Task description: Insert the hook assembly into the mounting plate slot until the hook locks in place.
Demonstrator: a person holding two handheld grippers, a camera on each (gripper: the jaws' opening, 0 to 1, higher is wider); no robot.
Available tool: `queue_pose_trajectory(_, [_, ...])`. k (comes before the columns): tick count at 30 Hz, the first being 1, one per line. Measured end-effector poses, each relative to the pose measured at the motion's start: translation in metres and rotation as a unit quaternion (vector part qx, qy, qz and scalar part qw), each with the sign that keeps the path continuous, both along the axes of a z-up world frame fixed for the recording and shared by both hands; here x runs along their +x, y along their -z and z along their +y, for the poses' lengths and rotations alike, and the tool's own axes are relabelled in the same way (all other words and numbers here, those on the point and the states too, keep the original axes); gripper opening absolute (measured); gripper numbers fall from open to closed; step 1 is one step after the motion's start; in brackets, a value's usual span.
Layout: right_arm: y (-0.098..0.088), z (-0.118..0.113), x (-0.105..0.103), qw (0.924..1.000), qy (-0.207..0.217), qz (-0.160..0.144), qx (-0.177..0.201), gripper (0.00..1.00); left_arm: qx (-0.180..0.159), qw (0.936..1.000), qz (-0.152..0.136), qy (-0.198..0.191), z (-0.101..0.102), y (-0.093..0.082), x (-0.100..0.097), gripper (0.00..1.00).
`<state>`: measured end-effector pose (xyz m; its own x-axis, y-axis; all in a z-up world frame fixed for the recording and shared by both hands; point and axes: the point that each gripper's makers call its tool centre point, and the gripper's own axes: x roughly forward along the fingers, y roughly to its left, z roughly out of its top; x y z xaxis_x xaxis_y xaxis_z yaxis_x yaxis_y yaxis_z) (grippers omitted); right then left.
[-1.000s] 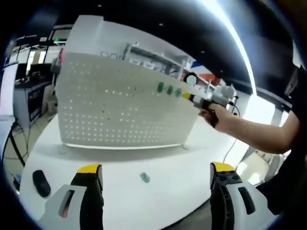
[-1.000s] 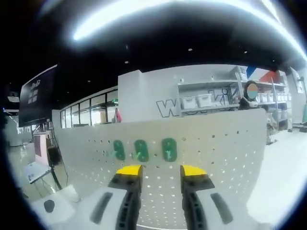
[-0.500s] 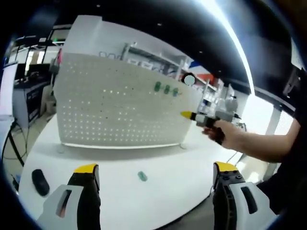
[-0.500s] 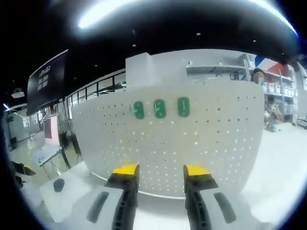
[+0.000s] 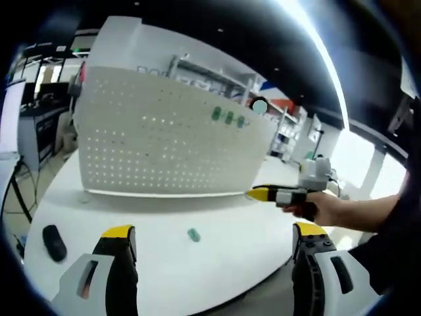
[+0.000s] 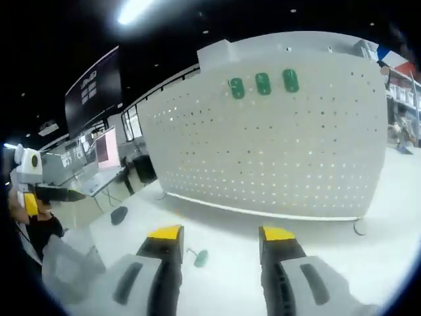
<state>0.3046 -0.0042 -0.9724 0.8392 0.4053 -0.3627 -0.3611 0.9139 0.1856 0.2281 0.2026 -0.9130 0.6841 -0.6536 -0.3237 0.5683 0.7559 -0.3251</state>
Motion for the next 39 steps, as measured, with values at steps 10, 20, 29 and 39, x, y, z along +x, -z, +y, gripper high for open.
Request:
queue_pose_trajectory(10, [0.027,0.003,-0.044,0.9985,-0.022,0.049,0.004,0.57,0.001,0.9999,0.017,0.000,0.002,0.009,-0.004,1.00])
queue_pose_trajectory(20, [0.043,0.002,-0.075,0.9954,-0.045,0.084,-0.011,0.71,-0.002,0.9996,0.027,0.010,-0.007,0.014,-0.006,0.98])
queue_pose_trajectory(29, [0.049,0.005,-0.091,0.9913,-0.080,0.101,-0.024,0.74,-0.001,0.9994,0.034,0.006,-0.001,0.019,-0.007,0.99])
queue_pose_trajectory(39, [0.053,-0.003,-0.103,0.9890,-0.083,0.122,-0.012,0.74,0.000,0.9988,0.049,0.005,0.000,0.029,-0.008,1.00])
